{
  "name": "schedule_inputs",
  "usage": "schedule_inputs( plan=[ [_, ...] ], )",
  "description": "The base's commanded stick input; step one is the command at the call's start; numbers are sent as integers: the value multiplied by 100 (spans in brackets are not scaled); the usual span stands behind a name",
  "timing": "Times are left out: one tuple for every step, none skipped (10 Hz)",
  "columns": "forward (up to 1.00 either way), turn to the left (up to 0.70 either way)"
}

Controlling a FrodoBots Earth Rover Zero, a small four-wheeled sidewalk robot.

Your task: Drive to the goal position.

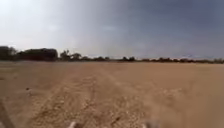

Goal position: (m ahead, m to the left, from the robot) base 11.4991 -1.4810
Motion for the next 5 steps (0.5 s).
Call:
schedule_inputs(
  plan=[
    [100, 0],
    [100, 0],
    [100, 0],
    [100, 0],
    [100, 0]
  ],
)
